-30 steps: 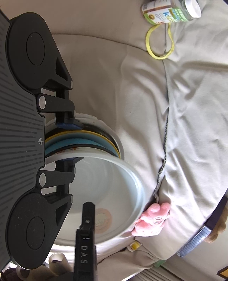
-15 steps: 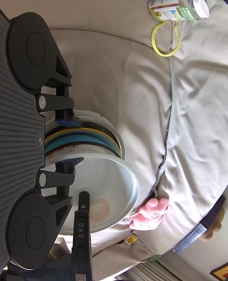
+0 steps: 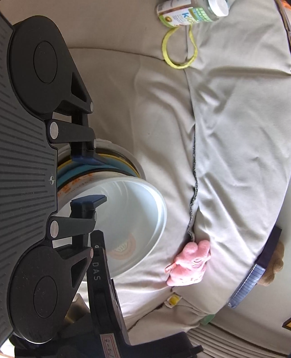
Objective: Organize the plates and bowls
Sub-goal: 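Lower the stack into the steel bowl and level it with both grippers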
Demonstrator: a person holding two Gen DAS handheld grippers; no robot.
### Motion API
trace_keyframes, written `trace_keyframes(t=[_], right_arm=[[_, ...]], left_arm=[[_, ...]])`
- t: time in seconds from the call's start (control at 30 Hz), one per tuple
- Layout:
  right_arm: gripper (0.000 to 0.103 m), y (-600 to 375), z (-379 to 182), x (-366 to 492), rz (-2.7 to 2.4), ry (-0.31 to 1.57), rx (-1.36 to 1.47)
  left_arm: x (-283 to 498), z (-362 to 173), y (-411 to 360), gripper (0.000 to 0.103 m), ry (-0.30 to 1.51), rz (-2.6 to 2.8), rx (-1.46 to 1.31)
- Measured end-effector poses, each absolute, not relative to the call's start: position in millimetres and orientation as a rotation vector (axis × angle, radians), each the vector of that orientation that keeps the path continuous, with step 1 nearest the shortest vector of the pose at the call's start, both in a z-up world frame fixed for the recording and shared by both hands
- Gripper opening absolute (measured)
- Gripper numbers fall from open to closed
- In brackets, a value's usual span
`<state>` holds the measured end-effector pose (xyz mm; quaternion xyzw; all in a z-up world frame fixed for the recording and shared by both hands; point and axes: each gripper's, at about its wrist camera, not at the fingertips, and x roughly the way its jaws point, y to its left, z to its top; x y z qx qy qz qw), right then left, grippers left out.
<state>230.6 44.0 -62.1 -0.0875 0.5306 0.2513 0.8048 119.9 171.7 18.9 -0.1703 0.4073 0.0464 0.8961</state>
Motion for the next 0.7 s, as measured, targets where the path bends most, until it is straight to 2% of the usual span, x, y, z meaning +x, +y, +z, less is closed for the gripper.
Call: trace_keyframes(t=[0.3,0.37,0.63,0.7], right_arm=[[0.038,37.7,-52.1,226.3,0.548,1.123,-0.17],[0.038,35.7,-49.2,226.0,0.554,1.125,-0.157],[0.038,39.1,-41.3,220.1,0.568,1.101,-0.153],[0.038,37.5,-44.6,222.7,0.551,1.105,-0.155]], left_arm=[[103.1,24.3,196.6,0.031,0.775,0.091,-0.43],[102.5,22.7,200.0,0.035,0.775,0.098,-0.432],[110.0,10.2,206.4,0.037,0.775,0.125,-0.432],[112.8,7.5,204.8,0.042,0.777,0.135,-0.4]])
